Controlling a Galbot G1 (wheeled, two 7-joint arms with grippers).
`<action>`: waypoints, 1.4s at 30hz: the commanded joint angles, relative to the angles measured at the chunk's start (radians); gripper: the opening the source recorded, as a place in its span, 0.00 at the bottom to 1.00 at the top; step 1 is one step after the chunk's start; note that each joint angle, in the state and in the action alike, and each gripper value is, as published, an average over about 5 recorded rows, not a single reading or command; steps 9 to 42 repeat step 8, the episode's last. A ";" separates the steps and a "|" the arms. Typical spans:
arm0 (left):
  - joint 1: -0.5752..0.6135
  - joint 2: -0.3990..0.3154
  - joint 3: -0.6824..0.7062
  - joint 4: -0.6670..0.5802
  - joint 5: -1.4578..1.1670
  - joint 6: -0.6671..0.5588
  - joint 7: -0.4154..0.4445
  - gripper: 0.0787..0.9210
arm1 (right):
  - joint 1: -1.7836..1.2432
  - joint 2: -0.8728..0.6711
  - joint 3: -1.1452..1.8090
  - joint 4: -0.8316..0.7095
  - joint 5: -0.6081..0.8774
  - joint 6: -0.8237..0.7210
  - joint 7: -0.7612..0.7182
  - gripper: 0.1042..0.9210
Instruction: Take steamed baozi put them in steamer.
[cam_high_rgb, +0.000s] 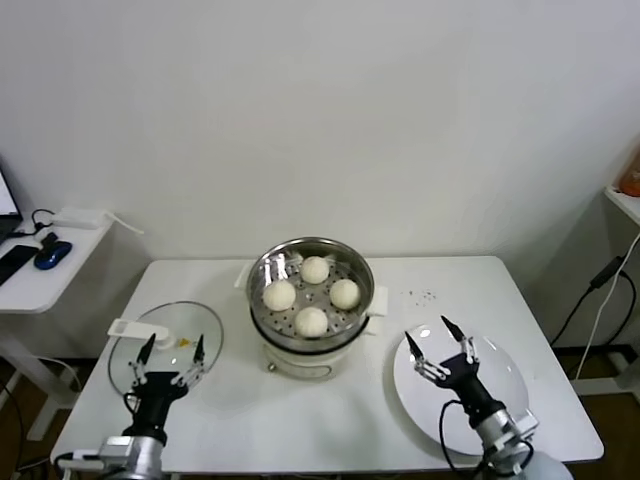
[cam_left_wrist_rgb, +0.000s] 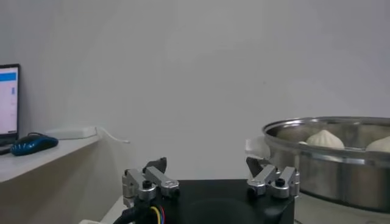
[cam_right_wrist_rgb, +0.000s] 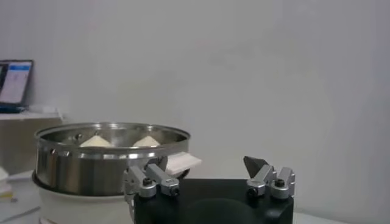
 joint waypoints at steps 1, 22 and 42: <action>0.000 0.008 -0.014 -0.001 -0.010 0.002 0.005 0.88 | -0.090 0.130 0.074 -0.002 -0.020 0.054 -0.009 0.88; -0.004 0.001 -0.022 0.002 -0.011 0.003 0.016 0.88 | -0.088 0.127 0.066 -0.004 -0.022 0.052 -0.022 0.88; -0.004 0.001 -0.022 0.002 -0.011 0.003 0.016 0.88 | -0.088 0.127 0.066 -0.004 -0.022 0.052 -0.022 0.88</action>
